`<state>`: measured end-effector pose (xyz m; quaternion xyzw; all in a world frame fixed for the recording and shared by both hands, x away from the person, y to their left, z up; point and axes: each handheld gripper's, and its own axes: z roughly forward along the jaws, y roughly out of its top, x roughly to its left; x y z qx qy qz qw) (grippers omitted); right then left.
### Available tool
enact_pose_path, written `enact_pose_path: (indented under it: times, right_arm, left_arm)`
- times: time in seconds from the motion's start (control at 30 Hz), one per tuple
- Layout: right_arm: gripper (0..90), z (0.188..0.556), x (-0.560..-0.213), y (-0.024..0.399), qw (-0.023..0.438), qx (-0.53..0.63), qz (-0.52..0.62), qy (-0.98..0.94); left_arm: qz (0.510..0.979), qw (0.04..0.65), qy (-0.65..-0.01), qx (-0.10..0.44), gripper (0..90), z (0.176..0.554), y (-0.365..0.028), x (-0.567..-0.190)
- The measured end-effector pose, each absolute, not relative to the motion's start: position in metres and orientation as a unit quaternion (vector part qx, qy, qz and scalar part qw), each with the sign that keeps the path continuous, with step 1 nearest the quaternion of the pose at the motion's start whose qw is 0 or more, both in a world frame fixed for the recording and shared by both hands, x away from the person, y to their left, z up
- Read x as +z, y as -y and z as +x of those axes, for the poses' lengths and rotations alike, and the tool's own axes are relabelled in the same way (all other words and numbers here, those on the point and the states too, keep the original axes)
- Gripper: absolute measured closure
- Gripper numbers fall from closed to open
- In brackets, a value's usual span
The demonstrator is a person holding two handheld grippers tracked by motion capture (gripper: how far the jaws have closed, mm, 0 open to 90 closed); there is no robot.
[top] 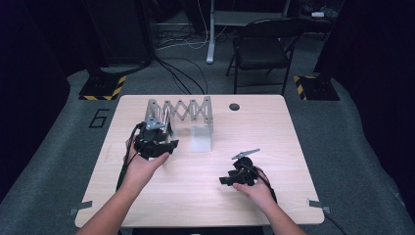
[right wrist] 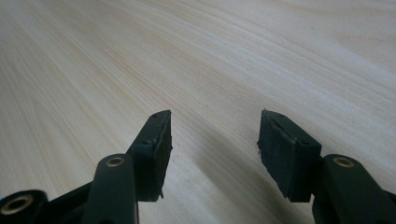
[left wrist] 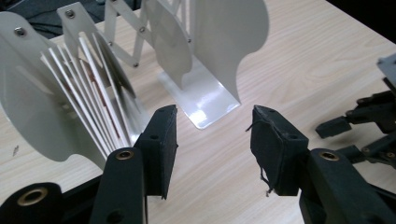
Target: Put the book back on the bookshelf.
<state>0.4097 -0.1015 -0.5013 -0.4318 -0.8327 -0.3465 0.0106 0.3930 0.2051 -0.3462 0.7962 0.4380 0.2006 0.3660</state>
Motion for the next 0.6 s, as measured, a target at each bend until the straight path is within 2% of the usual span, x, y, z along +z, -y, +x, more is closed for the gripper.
enact_pose_path:
  times: [0.6]
  right_arm:
    - [44.2, 0.409, -0.501, 0.102, 0.01, -0.347, -0.432, 0.832]
  left_arm:
    - [0.811, 0.37, -0.416, 0.178, 46.8, 0.357, -0.209, -0.372]
